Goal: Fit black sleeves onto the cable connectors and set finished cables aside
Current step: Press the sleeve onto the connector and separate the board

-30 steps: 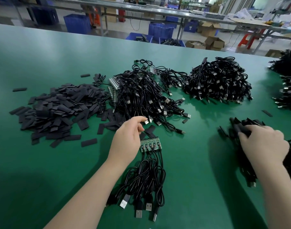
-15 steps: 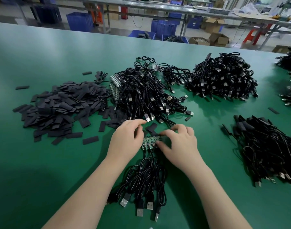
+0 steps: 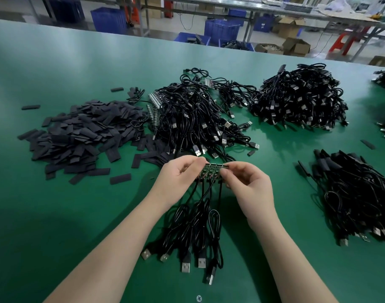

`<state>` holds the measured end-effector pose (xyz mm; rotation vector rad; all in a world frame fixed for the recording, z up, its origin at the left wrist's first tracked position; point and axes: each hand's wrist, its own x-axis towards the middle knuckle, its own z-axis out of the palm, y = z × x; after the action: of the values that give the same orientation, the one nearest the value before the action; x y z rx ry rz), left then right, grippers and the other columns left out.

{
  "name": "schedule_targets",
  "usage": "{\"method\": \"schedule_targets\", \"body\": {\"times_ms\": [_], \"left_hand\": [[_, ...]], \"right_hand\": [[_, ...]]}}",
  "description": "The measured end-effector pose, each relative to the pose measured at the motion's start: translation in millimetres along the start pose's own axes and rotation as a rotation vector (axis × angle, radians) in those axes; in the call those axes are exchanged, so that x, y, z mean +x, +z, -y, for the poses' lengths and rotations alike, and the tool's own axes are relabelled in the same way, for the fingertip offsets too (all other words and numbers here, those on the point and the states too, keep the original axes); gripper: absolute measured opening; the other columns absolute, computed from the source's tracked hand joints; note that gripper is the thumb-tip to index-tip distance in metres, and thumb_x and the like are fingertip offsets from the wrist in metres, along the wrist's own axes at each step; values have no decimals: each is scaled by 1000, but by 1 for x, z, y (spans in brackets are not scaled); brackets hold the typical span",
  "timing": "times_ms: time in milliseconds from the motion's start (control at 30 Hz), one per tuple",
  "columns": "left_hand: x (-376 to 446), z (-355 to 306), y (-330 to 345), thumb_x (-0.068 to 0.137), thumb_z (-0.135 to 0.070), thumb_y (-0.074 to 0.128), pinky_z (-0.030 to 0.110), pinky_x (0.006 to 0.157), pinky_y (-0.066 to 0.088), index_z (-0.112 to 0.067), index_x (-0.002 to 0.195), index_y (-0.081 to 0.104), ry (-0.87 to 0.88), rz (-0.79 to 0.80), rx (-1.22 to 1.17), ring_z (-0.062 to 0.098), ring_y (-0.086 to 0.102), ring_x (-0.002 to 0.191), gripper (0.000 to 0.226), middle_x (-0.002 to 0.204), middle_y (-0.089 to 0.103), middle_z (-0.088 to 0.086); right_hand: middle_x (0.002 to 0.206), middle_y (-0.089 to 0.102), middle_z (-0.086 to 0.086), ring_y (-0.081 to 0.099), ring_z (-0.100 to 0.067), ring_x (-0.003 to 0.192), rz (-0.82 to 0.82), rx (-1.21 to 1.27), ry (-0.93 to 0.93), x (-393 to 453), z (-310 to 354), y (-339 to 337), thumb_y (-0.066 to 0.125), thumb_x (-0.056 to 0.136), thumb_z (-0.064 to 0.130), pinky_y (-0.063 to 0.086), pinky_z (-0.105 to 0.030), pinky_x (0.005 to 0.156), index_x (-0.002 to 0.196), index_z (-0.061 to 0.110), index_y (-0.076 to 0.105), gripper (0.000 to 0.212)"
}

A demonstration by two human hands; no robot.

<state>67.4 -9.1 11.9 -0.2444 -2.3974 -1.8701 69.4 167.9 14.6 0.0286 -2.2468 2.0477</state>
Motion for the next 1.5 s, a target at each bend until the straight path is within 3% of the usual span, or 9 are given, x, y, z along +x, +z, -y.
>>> {"method": "schedule_targets", "body": {"times_ms": [67, 133, 233, 400, 567, 767, 1033, 1267, 1500], "left_hand": [[-2, -1, 2, 85, -55, 60, 18, 58, 44, -29, 81, 71, 0, 35, -15, 8, 54, 59, 28, 65, 62, -10], [-3, 0, 4, 87, -34, 70, 14, 62, 48, -33, 85, 72, -7, 42, -22, 3, 63, 65, 4, 73, 70, -15], [-4, 2, 7, 88, -24, 71, 16, 68, 52, -32, 90, 73, 2, 12, -31, 5, 68, 74, 8, 82, 74, -13], [-4, 3, 9, 84, -28, 75, 38, 82, 58, -33, 92, 77, -24, -40, -46, 13, 71, 86, 10, 90, 75, -11], [-4, 4, 9, 81, -32, 78, 26, 78, 55, -42, 90, 76, 9, -38, -51, 5, 71, 86, 14, 89, 75, -15], [-4, 2, 11, 82, -32, 76, 34, 81, 58, -43, 90, 76, 1, -43, -57, 9, 71, 85, 13, 88, 75, -12], [-4, -1, 9, 78, -22, 78, 30, 85, 55, -18, 87, 79, -157, 89, -369, 23, 71, 95, 10, 97, 76, 8], [-4, -4, 10, 75, -19, 73, 46, 97, 51, 5, 101, 71, -211, 144, -475, 36, 67, 102, 35, 103, 72, 21], [-3, -9, 8, 74, -20, 76, 28, 79, 58, -15, 86, 79, -218, 157, -656, 16, 70, 83, 12, 91, 76, 7]], "right_hand": [[78, 74, 5, 68, -5, 74, -13, 27, 4, 0, 1, -1, 78, 83, 9, 56, -19, 72, 84, 23, 74, 15], [78, 74, 5, 67, -5, 73, -19, 49, 11, -1, 1, -2, 77, 83, 11, 56, -20, 72, 86, 25, 75, 14], [80, 76, 4, 67, -4, 72, -13, 57, 32, -1, 2, -2, 76, 85, 15, 55, -18, 69, 89, 27, 77, 13], [80, 76, 5, 68, -3, 73, 16, 27, 15, -2, 3, -1, 78, 83, 15, 53, -16, 70, 82, 27, 79, 12], [80, 76, 6, 68, -2, 72, 14, -7, 5, -2, 3, 0, 79, 82, 16, 54, -18, 71, 83, 28, 78, 12], [79, 76, 8, 67, -2, 72, 34, -32, 2, -2, 3, 0, 77, 84, 18, 54, -19, 72, 80, 31, 78, 14], [72, 71, 1, 61, -10, 66, 246, 255, 130, -2, 8, -4, 75, 73, 26, 53, -22, 68, 78, 21, 80, 9], [75, 64, -9, 54, -19, 70, 264, 345, 204, -1, 8, -6, 76, 67, 27, 47, -28, 68, 74, 15, 77, 14], [65, 68, 3, 62, -8, 58, 213, 563, 287, -5, 16, 0, 71, 74, 22, 56, -20, 61, 71, 20, 78, 8]]}}
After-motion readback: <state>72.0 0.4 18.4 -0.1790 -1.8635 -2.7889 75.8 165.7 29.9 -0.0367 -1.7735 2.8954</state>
